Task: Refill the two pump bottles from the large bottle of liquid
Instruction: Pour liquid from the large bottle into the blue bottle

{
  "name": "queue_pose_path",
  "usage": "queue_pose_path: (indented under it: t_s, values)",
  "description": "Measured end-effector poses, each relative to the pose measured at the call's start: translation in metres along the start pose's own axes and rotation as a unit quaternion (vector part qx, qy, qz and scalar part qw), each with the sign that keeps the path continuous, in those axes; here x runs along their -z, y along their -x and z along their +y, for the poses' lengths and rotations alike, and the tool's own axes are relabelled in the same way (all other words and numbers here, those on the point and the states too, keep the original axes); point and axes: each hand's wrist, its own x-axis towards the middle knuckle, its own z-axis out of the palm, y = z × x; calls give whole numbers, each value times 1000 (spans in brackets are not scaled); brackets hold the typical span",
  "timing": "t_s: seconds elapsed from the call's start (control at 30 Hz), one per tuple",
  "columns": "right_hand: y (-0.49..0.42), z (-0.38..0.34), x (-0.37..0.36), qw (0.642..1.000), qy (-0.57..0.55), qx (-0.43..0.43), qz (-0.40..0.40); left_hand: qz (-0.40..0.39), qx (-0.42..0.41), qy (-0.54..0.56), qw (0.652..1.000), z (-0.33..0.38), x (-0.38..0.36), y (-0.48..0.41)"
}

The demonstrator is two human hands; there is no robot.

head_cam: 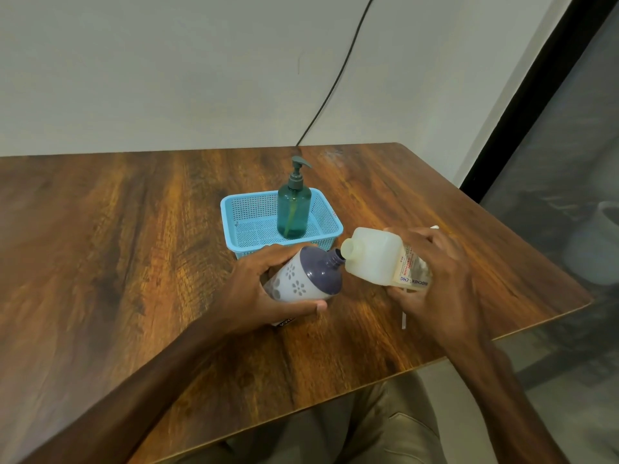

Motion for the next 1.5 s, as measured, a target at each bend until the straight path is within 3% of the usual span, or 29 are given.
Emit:
queue_pose_path:
  t_s: [0.87,1.5]
  values:
    - [-16,-8,10,997,72,36,-20,10,29,25,999,2,-8,4]
    - [-26,-6,13,991,111,67,-22,21,3,17,1000,6,-8,3]
